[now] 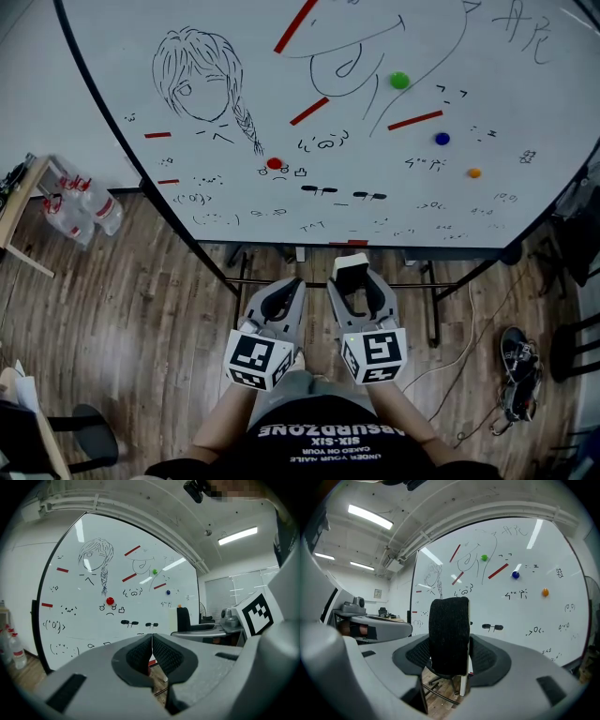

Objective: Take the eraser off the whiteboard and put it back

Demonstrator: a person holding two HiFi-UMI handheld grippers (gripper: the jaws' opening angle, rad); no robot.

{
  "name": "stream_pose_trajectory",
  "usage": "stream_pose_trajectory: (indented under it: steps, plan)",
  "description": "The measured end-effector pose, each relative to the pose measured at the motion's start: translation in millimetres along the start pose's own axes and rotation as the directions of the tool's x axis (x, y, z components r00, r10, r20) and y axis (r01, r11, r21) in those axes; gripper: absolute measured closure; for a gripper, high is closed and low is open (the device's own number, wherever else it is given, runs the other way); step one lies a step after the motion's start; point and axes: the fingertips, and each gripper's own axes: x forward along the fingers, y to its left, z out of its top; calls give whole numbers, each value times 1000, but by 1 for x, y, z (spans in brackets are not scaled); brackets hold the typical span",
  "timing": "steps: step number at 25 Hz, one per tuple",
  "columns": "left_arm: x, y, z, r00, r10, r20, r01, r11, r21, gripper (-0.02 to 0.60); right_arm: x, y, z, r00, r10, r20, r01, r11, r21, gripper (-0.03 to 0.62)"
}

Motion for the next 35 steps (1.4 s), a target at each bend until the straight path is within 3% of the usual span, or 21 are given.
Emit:
stream_pose_trajectory:
  steps: [23, 35]
  plan:
    - [-4, 7, -2, 1000, 29, -5, -29, 1000, -2, 573, 7, -1, -1, 1000, 14, -5, -14, 1000, -4, 358]
    - [1, 25, 1, 998, 55, 4, -55, 998, -5, 572, 29, -8, 12, 1000, 14, 15, -13, 998, -63, 358]
